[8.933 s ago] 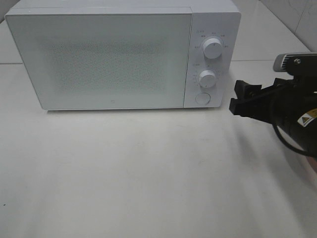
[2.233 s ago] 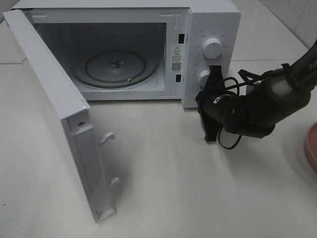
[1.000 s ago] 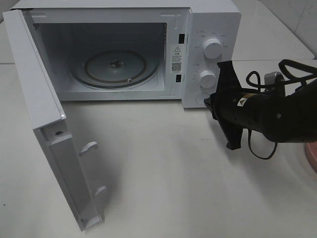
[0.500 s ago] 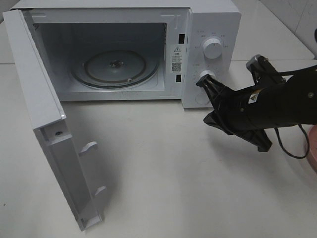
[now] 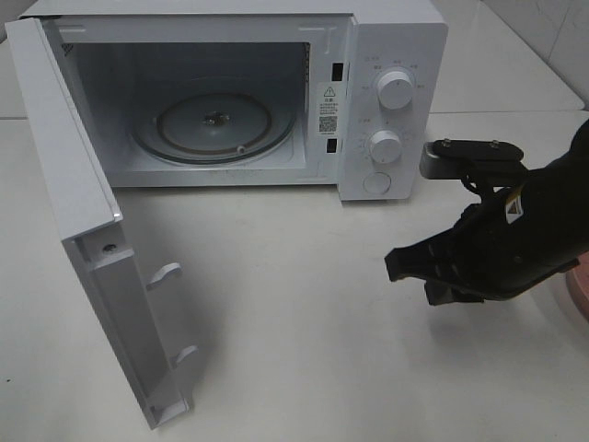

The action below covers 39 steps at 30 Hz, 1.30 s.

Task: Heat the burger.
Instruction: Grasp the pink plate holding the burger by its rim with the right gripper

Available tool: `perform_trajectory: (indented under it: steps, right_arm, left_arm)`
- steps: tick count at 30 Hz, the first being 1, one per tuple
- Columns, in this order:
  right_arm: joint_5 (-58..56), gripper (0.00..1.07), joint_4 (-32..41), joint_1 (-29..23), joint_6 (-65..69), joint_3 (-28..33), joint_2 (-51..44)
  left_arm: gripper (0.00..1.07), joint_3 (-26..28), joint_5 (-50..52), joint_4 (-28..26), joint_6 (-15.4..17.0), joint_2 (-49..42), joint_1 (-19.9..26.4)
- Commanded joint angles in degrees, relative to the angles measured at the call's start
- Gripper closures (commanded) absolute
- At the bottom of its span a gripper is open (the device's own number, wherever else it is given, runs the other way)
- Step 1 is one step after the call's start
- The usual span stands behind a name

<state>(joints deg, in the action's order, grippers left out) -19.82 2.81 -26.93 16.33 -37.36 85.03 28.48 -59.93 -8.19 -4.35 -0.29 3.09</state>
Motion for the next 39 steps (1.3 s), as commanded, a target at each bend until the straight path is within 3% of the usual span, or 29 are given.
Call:
perform_trajectory:
  steps: [1, 11, 15, 16, 18, 19, 20, 21, 26, 39]
  right_arm:
    - [-5.6, 0.97, -2.8, 0.9, -1.5, -0.2, -2.2]
    - [-17.0, 0.93, -5.1, 7.3, -4.9, -0.2, -8.9]
    - [-20.5, 0.84, -6.0, 10.5, -7.1, -0.9, -10.1]
    - [-22.8, 0.72, -7.7, 11.7, -7.2, -2.2, -10.1]
    - [-24.6, 0.67, -10.1, 12.6, -7.2, -3.6, -10.1]
    - [-25.2, 0.51, -10.9, 13.0, -7.2, -4.1, -10.1]
    - [-25.2, 0.51, -10.9, 13.0, -7.2, -4.1, -10.1]
    - [-26.1, 0.37, -12.8, 13.9, -7.2, -5.4, -10.1]
    - [-25.8, 0.17, -14.7, 16.3, -8.3, -7.5, -10.1]
    - [-23.9, 0.20, -14.9, 21.8, -11.7, -7.7, -4.0]
  left_arm:
    - [0.09, -0.2, 0.6, -0.1, 0.0, -1.1, 0.1]
    - [0.09, -0.2, 0.6, -0.1, 0.0, -1.1, 0.1]
    - [0.09, -0.2, 0.6, -0.1, 0.0, -1.1, 0.1]
    - [0.09, -0.2, 0.6, -0.1, 0.0, -1.1, 0.1]
    - [0.09, -0.2, 0.6, -0.1, 0.0, -1.1, 0.1]
    - [0.09, -0.2, 0.6, -0.1, 0.0, -1.1, 0.1]
    - [0.09, -0.2, 0.6, -0.1, 0.0, -1.1, 0.1]
    - [0.09, -0.2, 0.6, -0.1, 0.0, -1.1, 0.1]
    - [0.09, -0.2, 0.6, -0.1, 0.0, -1.1, 0.1]
    - [0.09, -0.2, 0.6, -0.1, 0.0, -1.1, 0.1]
